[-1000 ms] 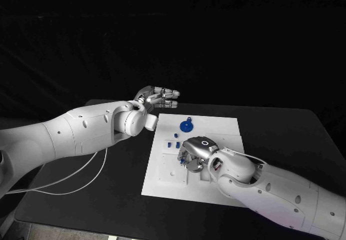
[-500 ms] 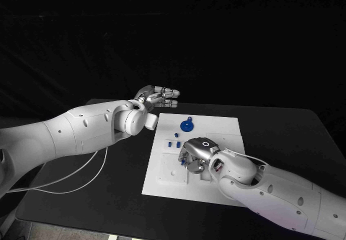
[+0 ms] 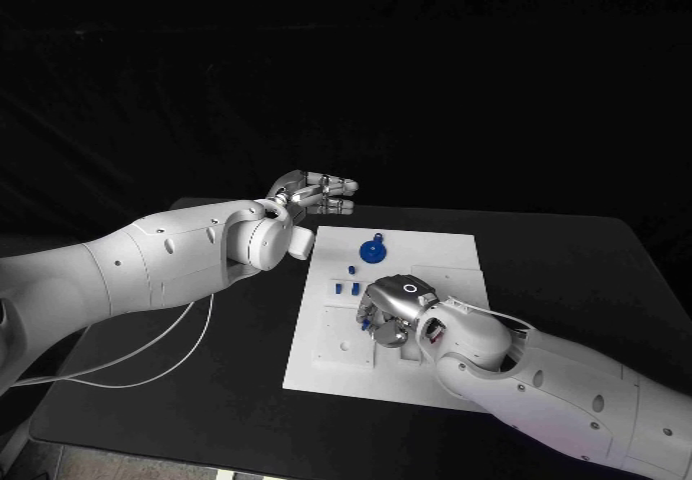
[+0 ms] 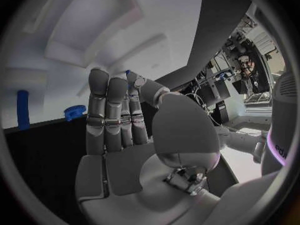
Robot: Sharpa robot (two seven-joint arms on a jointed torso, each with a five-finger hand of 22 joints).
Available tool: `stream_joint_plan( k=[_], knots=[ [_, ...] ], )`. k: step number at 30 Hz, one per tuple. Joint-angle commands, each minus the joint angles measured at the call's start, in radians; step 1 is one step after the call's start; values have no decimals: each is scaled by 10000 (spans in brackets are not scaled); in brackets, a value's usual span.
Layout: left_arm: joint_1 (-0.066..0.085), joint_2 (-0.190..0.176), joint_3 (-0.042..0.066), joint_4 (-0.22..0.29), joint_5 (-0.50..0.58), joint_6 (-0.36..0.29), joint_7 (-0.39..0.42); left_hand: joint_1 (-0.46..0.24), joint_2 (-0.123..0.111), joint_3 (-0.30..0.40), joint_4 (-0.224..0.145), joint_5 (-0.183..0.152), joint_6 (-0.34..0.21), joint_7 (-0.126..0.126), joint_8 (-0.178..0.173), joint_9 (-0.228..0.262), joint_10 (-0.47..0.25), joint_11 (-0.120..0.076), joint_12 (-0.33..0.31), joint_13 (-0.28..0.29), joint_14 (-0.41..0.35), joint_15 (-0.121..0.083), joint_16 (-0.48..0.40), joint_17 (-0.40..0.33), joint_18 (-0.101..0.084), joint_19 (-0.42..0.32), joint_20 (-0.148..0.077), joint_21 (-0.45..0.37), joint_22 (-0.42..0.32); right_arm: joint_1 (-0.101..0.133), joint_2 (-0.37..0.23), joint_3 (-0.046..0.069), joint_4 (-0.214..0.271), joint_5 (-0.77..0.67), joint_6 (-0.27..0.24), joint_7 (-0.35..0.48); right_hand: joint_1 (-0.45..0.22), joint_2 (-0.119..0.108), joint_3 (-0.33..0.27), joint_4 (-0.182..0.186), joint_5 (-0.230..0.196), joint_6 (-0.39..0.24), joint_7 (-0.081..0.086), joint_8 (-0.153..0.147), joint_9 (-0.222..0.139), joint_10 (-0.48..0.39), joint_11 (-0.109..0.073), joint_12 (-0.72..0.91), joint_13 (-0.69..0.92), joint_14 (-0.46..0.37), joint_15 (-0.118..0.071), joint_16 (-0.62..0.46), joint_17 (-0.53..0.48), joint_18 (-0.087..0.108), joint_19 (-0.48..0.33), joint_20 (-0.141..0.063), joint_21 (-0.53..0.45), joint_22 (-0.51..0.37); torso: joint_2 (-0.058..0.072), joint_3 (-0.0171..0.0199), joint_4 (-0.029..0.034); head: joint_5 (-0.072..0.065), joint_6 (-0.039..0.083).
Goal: Assemble the parts on the task board
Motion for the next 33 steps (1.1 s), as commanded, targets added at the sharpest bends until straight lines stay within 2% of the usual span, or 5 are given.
stream_joint_plan(
  k=[1,21,24,29,33],
  knots=[
    [34,19,10,7,30,127,42,45,-27,9,40,5,35,54,14,-2,-41,7,54,3,-43,0,-23,-10,85,26,50,59,-9,-13,19,-26,-27,-352,112,-130,19,118,-18,-47,45,26,3,55,14,58,26,34,17,-1,-83,36,-9,111,241,-58,-66,10,5,-2,9,-9,-11],
    [35,23,10,14,30,217,-3,51,-37,5,73,6,43,49,17,-2,-48,8,54,3,-53,3,-23,-11,83,19,55,68,-50,-27,225,-203,-171,-278,572,-129,-34,98,-25,-16,192,2,16,50,3,16,37,28,11,-36,-77,38,-33,87,225,-54,-172,151,-3,-10,2,-11,-56],
    [35,23,10,17,30,227,-13,51,-37,5,73,6,43,49,17,-2,-48,8,54,3,-53,3,-23,-11,83,19,55,68,-50,-26,235,-208,-235,-88,549,-93,-278,28,-264,184,744,-409,135,32,-59,-442,152,18,-8,-56,18,11,-60,62,153,15,-264,132,-2,-9,-2,-16,-49],
    [35,16,10,19,30,247,-38,60,-51,3,103,3,36,53,12,-2,-62,12,54,3,-51,3,-19,-10,83,18,54,81,-94,-25,197,-211,-291,187,244,-37,-377,-186,-1026,453,587,-1485,358,28,-103,-1217,388,16,-26,-102,180,-44,-164,140,178,177,-535,-81,-5,0,-2,-17,-35],
    [35,17,10,18,30,249,-81,64,-56,1,107,2,22,59,7,-3,-89,20,49,2,-66,10,-26,-14,81,11,59,79,-104,-24,103,-211,-251,405,10,-46,-503,-672,-1768,572,768,-2581,366,44,-131,-1970,579,13,-30,-242,324,-168,-332,252,117,335,-874,-372,4,-3,22,-35,-25]
  ],
)
